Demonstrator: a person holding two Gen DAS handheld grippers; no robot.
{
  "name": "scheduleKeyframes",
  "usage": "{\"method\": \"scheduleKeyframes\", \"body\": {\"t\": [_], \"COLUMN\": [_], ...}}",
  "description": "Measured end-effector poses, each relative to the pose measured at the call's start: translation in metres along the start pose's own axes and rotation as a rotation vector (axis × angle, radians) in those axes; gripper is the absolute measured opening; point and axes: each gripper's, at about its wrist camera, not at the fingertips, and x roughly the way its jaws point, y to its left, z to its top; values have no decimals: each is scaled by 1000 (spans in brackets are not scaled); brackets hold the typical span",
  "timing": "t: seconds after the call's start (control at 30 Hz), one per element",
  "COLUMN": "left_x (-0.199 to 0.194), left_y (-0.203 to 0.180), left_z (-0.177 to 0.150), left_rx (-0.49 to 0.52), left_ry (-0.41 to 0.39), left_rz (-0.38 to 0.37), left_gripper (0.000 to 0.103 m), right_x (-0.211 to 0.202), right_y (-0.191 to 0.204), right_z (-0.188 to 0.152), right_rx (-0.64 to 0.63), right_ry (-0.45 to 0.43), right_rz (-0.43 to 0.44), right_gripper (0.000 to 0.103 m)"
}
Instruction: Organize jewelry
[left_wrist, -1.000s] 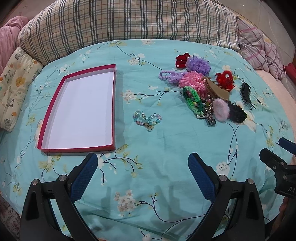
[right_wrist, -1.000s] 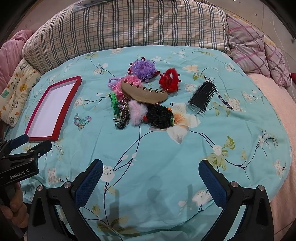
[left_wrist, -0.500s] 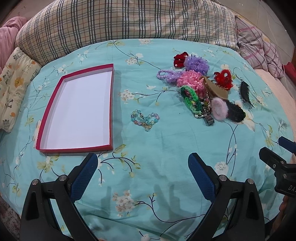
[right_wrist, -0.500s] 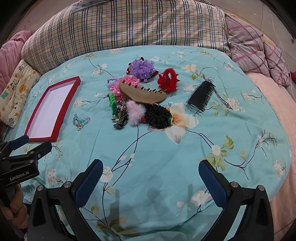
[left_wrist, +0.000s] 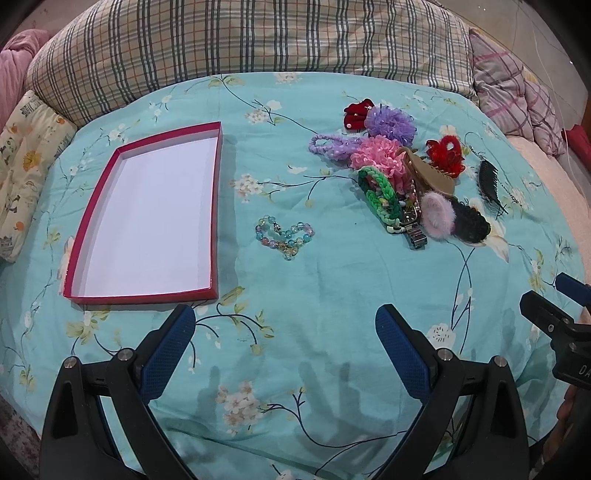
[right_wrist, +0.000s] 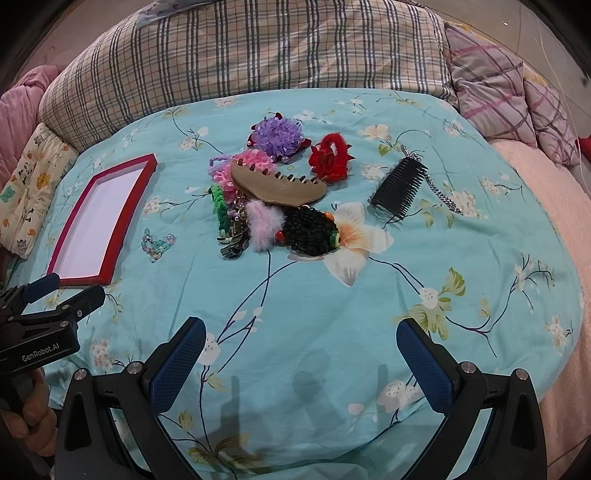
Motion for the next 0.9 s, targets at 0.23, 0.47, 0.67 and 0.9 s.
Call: {"method": "scheduleKeyframes", "body": {"t": [0.23, 0.47, 0.67, 0.9], "left_x": [8, 26, 51, 91], "left_y": [1, 19, 32, 25], "left_z": [14, 20, 28, 48], "left_rx": [-29, -80, -126, -116], "left_ry": [12, 27, 58, 103], "left_rz": [-64, -91, -121, -113], "left_gripper": [99, 99, 99, 99], "right_x": [2, 9, 17, 39], "right_y": [-17, -43, -66, -93], "right_z": [6, 16, 29, 54], "right_rx": [40, 109, 157, 198], "right_ry": [-9, -19, -50, -66], "right_rz": [8, 19, 55, 63], "right_gripper": [103, 103, 102, 95]}}
